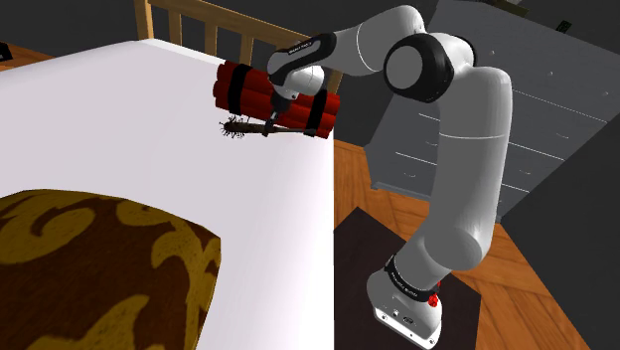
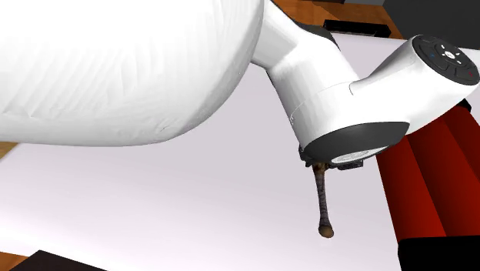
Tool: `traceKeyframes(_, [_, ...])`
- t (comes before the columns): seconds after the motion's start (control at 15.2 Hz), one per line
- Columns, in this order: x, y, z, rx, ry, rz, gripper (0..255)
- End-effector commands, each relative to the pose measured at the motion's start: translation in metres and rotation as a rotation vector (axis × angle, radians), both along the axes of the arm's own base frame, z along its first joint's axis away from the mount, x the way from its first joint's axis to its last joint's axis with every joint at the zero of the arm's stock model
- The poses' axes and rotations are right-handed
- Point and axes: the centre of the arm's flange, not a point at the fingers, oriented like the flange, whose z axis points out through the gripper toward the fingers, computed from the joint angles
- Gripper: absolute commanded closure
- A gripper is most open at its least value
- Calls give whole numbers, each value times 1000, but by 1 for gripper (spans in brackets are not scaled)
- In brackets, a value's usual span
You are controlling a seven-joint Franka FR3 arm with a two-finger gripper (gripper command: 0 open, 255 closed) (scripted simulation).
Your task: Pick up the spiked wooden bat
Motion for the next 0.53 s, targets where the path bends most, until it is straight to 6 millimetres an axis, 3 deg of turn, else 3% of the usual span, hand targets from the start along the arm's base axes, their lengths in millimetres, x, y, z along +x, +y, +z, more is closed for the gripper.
traceKeyframes(0.0, [-1, 0, 11, 0, 0, 0, 255])
traceKeyframes(0.33, [-1, 0, 37, 0, 0, 0, 255])
traceKeyframes(0.46, [-1, 0, 38, 0, 0, 0, 255])
